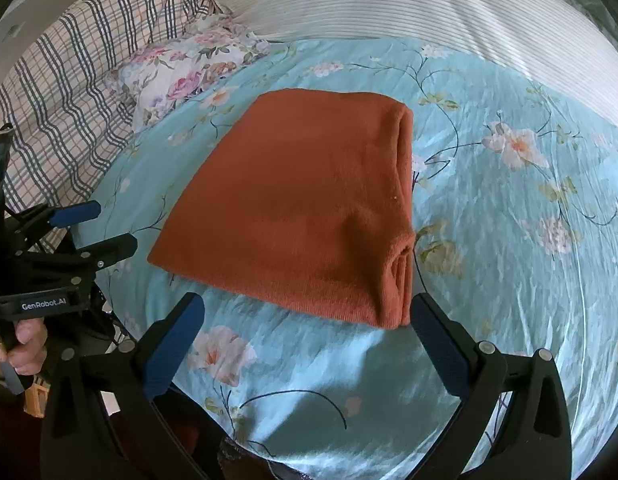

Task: Fold small clothes

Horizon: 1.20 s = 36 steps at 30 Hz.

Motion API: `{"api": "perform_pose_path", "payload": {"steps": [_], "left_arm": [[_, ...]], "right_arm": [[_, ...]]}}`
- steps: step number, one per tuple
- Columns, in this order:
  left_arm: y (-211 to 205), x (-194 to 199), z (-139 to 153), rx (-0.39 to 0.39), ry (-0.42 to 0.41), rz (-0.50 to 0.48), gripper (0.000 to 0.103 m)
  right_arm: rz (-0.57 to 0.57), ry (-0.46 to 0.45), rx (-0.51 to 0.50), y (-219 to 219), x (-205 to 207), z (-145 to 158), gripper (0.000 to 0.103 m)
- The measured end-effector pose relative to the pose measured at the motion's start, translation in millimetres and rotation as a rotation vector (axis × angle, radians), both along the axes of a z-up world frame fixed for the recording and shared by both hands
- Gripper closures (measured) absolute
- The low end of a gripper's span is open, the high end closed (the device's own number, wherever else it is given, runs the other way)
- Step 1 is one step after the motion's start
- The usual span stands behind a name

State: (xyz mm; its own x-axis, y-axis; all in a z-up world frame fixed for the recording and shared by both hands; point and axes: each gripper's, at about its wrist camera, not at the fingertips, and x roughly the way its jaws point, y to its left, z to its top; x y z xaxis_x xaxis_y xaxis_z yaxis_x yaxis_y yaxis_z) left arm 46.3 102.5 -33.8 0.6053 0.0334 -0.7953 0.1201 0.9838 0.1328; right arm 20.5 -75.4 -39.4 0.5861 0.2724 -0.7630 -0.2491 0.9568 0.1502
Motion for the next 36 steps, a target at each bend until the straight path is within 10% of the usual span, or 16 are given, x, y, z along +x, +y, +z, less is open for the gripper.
{"api": "perform_pose_path", "payload": {"steps": [36], "left_arm": [[-4.0,10.4,2.6,0.007,-0.01,0.013,0.019]], "right_arm": [[0.005,-0.012,-0.001,2.7,10.7,4.9,0.001]]}}
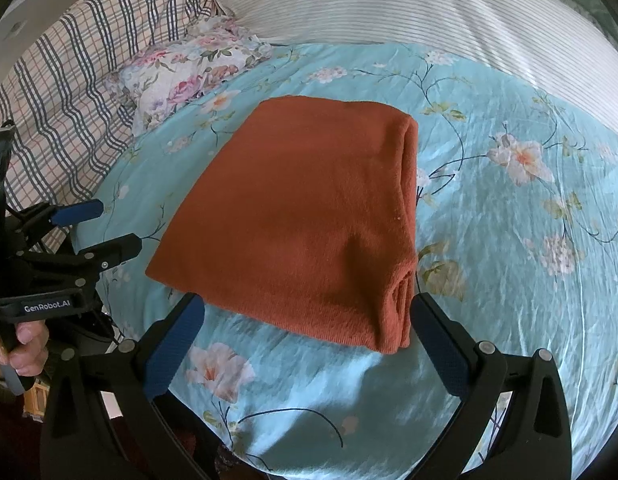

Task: Fold small clothes

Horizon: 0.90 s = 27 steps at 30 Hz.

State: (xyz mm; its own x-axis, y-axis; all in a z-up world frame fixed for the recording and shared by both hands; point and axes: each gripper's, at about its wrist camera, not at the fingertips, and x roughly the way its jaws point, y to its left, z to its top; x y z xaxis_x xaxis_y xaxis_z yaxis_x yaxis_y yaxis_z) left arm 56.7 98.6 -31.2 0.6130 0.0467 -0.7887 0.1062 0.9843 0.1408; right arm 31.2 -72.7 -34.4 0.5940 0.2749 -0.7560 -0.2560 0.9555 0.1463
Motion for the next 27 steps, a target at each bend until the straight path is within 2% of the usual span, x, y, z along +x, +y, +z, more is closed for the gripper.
{"api": "perform_pose_path", "payload": {"steps": [27], "left_arm": [[0.0,8.4,4.5,-0.016,-0.007,-0.005,0.019]], "right_arm": [[0.011,-0.01,0.001,1.6,5.5,4.5,0.001]]}}
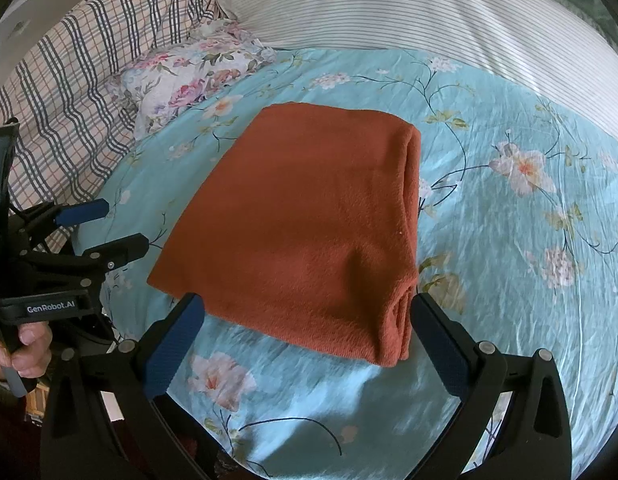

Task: Fold small clothes

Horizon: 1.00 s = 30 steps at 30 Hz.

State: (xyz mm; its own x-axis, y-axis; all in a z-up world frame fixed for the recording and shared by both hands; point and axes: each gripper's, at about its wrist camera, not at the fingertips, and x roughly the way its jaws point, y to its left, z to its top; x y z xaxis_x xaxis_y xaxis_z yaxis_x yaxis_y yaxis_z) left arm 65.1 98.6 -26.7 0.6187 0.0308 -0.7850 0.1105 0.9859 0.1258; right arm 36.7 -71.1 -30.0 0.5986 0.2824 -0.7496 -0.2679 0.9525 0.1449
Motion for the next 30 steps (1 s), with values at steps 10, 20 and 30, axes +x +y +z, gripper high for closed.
{"api": "perform_pose_path", "payload": {"steps": [10,20,30], "left_arm": [[-2.7,4.9,1.7,0.001,-0.007,-0.007,0.019],[3.8,25.2,-1.8,-0.028,-0.013,0.018,0.019],[4.8,32.5,-6.4,-0.018,0.001,0.039,0.019]], "right_arm": [[0.005,-0.002,-0.002,-4.0,6.8,1.4,0.001],[-0.022,0.014,-0.008,-19.2,36.9,-7.1,0.001],[-0.026,0.026,-0.002,-20.7,40.0,-14.8,0.001]]}}
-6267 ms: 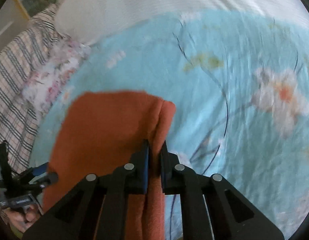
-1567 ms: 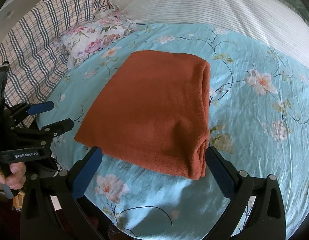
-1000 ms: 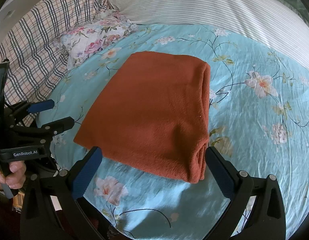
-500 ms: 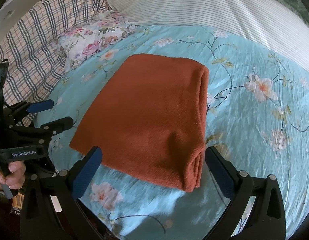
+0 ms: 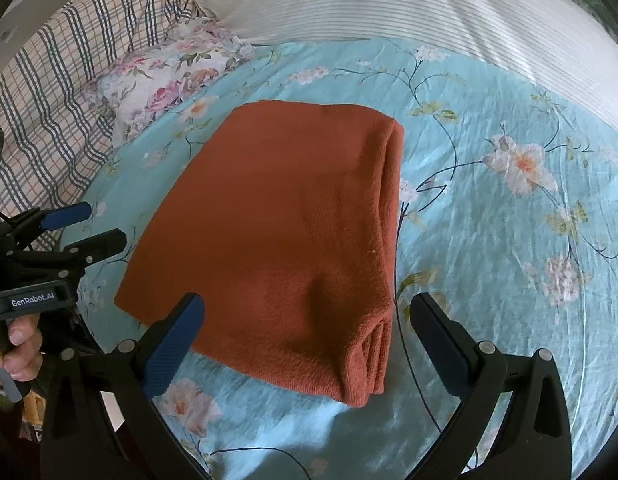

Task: Fold small clothes

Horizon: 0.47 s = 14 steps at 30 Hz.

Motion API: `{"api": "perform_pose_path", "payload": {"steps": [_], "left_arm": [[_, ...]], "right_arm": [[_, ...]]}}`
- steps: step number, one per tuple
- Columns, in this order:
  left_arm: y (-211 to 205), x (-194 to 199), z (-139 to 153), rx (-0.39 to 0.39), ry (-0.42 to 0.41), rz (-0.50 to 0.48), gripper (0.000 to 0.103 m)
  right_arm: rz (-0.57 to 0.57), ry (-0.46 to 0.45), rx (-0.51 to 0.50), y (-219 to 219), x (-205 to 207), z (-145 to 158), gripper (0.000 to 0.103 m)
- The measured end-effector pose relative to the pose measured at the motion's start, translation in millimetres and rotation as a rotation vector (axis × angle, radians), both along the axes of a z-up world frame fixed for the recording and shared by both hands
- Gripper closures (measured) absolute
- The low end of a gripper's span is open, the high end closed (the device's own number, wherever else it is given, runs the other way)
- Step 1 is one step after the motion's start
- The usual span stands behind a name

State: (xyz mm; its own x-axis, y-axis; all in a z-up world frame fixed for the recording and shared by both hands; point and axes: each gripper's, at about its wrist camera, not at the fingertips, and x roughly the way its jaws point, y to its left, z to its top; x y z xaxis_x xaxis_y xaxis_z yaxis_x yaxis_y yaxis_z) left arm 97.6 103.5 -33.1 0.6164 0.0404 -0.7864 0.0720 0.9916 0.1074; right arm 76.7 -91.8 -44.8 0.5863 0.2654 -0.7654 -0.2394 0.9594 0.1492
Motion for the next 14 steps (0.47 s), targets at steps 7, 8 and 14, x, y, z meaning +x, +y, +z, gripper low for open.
{"api": "perform_pose_path", "payload": {"steps": [7,8,14], "left_arm": [[-5.2,0.0,-0.5,0.006,0.005,-0.006,0.019],[-5.5,0.3,-0.6,0.006,0.006,-0.007,0.019],[-9.4,1.1,0.3,0.009,0.002,-0.016,0.019]], "right_arm": [[-0.01,-0.001,0.008,-2.6,-0.1,0.1,0.001],[-0.011,-0.001,0.007,-2.8,0.0,0.0,0.001],[-0.013,0.002,0.01,-5.6,4.6,-1.5,0.001]]}}
